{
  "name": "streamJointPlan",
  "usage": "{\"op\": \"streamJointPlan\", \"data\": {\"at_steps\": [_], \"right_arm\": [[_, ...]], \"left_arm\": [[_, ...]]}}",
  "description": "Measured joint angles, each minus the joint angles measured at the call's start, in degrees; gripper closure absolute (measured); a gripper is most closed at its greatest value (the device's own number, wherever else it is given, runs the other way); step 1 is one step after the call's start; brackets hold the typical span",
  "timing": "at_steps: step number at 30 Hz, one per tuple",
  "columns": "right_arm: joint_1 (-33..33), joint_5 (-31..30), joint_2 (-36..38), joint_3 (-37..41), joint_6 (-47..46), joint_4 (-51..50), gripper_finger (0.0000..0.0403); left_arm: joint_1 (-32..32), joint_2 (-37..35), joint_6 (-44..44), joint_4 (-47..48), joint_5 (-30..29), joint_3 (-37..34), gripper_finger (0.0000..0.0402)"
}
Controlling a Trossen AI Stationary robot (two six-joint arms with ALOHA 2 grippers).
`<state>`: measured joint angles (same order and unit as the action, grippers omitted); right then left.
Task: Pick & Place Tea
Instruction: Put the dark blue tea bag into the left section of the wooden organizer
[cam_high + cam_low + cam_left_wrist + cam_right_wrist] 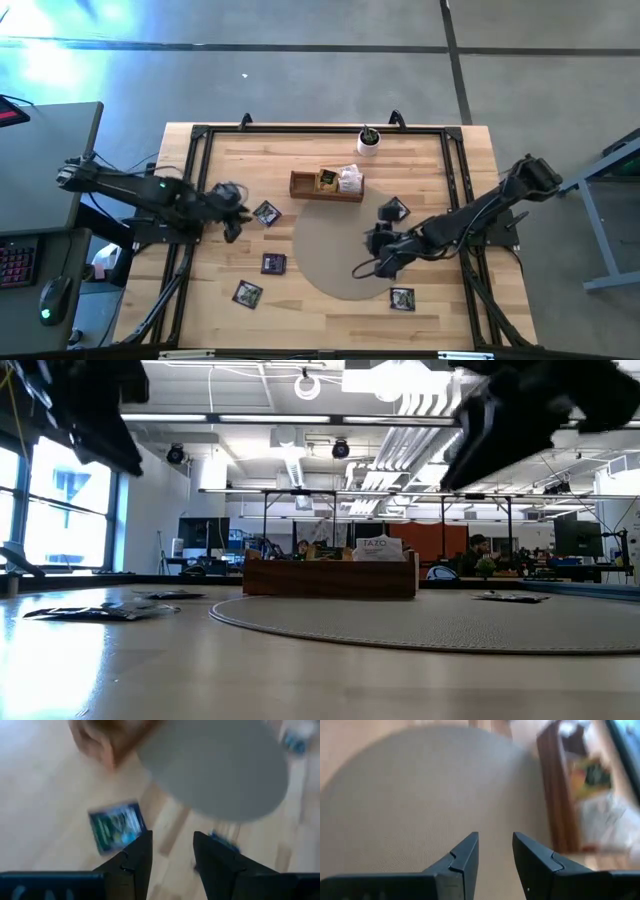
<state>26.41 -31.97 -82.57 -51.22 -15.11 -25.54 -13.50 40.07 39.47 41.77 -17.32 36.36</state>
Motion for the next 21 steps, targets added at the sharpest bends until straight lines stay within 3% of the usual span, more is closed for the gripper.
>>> {"op": "streamJointPlan", "data": {"at_steps": [4, 7, 11, 13, 17, 21], "right_arm": [[0.0, -0.4, 1.9, -4.0, 5.1, -0.4, 0.0286], [-0.2, 2.8, 4.2, -4.3, 7.0, 0.5, 0.0286], [-1.4, 9.6, 5.3, -4.2, 7.9, 0.4, 0.0286], [-2.3, 14.0, 5.3, -4.1, 8.8, 1.9, 0.0286], [-4.3, 21.0, 5.1, 1.1, 16.0, 18.9, 0.0286], [-6.7, 23.4, 5.0, 9.4, 20.2, 37.9, 0.0286]], "left_arm": [[3.4, -8.4, -1.6, 3.8, -2.6, 2.0, 0.0262], [5.1, -15.6, -1.7, 5.8, 0.5, 0.9, 0.0262], [5.2, -22.5, -1.6, 1.4, 3.0, -5.1, 0.0262], [5.2, -24.0, -1.7, -7.5, 3.5, -9.7, 0.0262], [5.2, -24.9, -1.7, -20.0, 3.5, -17.5, 0.0262], [5.2, -24.8, -0.9, -19.7, 1.6, -22.0, 0.0262]]}}
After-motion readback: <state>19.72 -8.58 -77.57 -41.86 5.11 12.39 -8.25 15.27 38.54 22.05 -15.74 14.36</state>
